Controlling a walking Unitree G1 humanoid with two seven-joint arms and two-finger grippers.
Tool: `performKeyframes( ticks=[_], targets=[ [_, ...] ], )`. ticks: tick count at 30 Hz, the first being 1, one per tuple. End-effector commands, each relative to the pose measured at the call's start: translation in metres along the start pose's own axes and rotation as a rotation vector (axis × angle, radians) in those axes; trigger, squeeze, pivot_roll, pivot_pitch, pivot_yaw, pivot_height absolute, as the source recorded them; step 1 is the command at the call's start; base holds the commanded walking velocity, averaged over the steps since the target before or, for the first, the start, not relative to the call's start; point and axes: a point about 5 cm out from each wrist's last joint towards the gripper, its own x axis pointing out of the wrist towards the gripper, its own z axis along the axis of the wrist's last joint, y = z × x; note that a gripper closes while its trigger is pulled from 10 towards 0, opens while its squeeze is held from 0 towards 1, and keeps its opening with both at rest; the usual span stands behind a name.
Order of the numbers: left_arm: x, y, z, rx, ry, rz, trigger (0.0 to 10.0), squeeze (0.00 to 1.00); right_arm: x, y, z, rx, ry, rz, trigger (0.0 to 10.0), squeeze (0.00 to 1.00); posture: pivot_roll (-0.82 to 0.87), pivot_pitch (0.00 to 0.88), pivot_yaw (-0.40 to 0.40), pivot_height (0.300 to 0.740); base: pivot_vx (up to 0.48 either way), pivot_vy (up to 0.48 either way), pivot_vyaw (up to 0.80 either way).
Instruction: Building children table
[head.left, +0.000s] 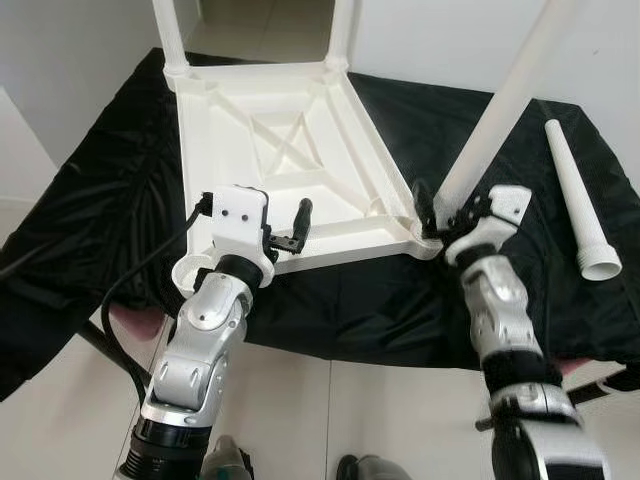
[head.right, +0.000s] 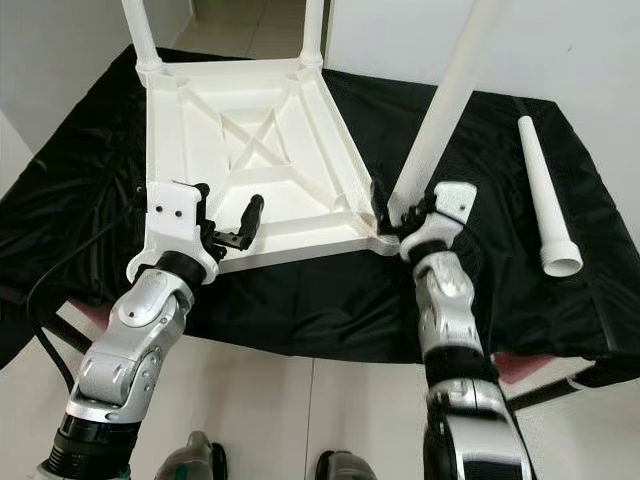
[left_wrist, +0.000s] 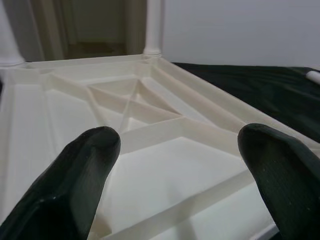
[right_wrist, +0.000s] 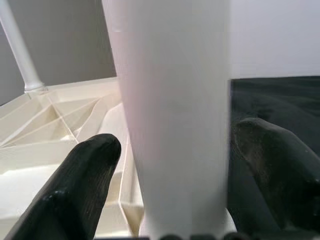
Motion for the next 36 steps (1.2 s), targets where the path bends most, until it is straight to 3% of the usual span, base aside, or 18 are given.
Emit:
performKeyframes(
  ticks=[1, 8, 17, 27, 36],
  targets=[
    [-0.002, 0.0, -0.003, 0.011, 0.012, -0.007, 10.0, 0.0, -0.003, 0.001, 0.005, 0.007, -0.021, -0.005, 10.0, 0.0, 0.06, 0.09, -0.045, 0.74, 0.0, 0.0, 0.0],
    [0.003, 0.008, 0.002, 0.05, 0.002, -0.038, 10.0, 0.0, -0.03, -0.005, 0.022, -0.053, -0.058, -0.044, 10.0, 0.0, 0.04, 0.084, -0.028, 0.74, 0.0, 0.0, 0.0],
    [0.007, 0.013, 0.004, 0.064, -0.009, -0.038, 10.0, 0.0, -0.055, -0.005, 0.023, -0.06, -0.025, -0.1, 10.0, 0.0, 0.02, 0.081, -0.021, 0.74, 0.0, 0.0, 0.0],
    [-0.002, 0.015, -0.012, 0.018, 0.008, -0.037, 10.0, 0.0, -0.066, 0.001, 0.01, -0.095, 0.025, -0.148, 10.0, 0.0, 0.02, 0.064, -0.025, 0.74, 0.0, 0.0, 0.0],
    [0.007, 0.008, 0.009, 0.025, -0.062, -0.065, 10.0, 0.0, -0.058, 0.011, 0.024, -0.082, 0.002, -0.127, 10.0, 0.0, 0.02, 0.06, -0.02, 0.74, 0.0, 0.0, 0.0]
  ],
)
